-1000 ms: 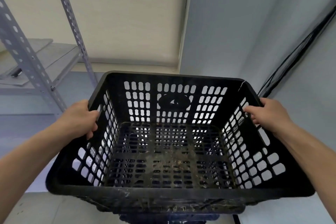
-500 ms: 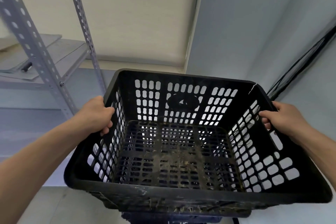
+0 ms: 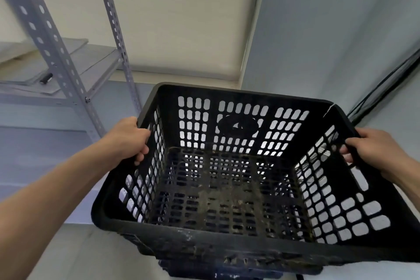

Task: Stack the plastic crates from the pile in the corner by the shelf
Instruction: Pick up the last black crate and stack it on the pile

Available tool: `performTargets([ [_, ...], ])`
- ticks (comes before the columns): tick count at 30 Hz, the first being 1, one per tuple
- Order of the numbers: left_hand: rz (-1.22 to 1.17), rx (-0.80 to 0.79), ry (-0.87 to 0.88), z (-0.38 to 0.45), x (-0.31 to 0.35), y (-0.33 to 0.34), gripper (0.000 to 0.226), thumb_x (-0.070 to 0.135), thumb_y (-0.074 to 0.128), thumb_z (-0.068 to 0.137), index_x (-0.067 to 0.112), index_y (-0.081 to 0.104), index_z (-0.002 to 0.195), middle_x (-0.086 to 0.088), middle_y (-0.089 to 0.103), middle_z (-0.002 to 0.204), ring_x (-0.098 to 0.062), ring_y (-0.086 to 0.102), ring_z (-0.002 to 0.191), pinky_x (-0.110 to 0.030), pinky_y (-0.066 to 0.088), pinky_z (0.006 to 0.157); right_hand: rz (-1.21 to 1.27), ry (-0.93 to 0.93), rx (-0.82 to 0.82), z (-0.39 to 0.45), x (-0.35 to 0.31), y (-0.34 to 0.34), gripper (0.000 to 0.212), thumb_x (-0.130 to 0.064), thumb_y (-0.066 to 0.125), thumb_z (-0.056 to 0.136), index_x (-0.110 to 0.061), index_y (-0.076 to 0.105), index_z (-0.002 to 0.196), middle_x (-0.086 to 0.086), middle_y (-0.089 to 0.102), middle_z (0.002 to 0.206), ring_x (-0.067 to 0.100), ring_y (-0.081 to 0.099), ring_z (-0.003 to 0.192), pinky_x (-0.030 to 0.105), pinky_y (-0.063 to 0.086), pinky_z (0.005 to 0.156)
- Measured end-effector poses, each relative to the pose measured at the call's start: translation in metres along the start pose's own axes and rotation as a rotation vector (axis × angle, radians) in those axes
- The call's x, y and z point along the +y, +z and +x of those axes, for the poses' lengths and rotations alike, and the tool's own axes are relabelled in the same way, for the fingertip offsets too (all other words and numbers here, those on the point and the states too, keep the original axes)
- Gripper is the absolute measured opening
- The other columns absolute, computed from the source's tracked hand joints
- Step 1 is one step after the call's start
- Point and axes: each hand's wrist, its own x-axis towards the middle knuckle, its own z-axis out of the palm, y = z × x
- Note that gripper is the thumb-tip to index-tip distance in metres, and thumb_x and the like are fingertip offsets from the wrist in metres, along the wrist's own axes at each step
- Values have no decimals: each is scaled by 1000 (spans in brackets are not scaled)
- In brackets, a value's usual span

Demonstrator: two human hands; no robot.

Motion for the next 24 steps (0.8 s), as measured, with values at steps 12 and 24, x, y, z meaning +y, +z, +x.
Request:
performTargets([
  [12, 64, 70, 43, 5, 5, 6, 8, 5, 44, 95, 0, 50, 97, -21, 59, 63, -25, 48, 41, -29, 45, 42, -144, -72, -60, 1, 2, 1, 34, 6, 47, 95, -17, 56, 119, 20, 67, 88, 24, 57, 67, 31, 49, 53],
  [24, 790, 300, 196, -8, -7, 12, 35, 33, 43, 98, 7, 36, 121, -21, 58, 106, -39, 55, 88, -44, 41, 71, -614, -252, 136, -21, 11, 1, 14, -19, 49, 96, -16, 47, 110, 11, 59, 79, 35, 54, 74, 39, 39, 61],
])
